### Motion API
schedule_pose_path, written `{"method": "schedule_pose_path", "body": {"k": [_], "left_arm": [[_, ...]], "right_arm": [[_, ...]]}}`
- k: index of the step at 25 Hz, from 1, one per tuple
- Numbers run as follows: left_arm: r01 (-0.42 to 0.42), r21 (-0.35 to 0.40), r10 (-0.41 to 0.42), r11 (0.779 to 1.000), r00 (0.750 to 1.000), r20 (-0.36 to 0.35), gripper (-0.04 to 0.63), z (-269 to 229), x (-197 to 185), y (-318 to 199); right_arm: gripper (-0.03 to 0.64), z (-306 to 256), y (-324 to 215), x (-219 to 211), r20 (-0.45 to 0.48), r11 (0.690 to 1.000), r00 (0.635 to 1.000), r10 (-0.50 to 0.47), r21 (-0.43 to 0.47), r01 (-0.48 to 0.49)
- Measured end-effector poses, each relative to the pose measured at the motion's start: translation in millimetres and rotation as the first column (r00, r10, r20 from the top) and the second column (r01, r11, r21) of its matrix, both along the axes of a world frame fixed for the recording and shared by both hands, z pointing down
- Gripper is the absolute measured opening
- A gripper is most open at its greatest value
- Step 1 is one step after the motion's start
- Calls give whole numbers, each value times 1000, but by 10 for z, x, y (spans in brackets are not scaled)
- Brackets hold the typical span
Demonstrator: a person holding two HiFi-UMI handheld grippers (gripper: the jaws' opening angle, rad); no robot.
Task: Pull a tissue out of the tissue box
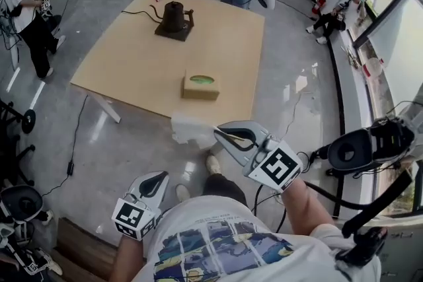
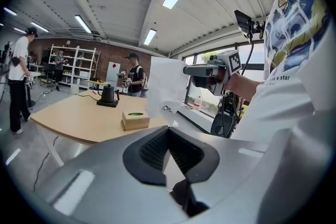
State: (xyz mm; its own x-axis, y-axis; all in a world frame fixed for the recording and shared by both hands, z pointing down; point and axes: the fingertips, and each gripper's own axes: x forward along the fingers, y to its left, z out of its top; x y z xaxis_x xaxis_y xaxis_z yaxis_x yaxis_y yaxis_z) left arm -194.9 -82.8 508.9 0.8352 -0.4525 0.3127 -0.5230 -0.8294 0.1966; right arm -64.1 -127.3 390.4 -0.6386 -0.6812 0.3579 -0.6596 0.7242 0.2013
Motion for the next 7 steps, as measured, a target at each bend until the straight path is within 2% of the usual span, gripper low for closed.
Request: {"method": "schedule_pose_path", "body": {"k": [3,7], "left_arm": [[34,-3,-34,999,999,7,2,21,-84,20],[81,-2,-81,997,997,10,2,26,-92,47]], "right_arm": [[3,2,-15,-78,7,1000,1000,-27,-4,27],[3,1,-55,-124,-8,993,994,-110,36,110]]}}
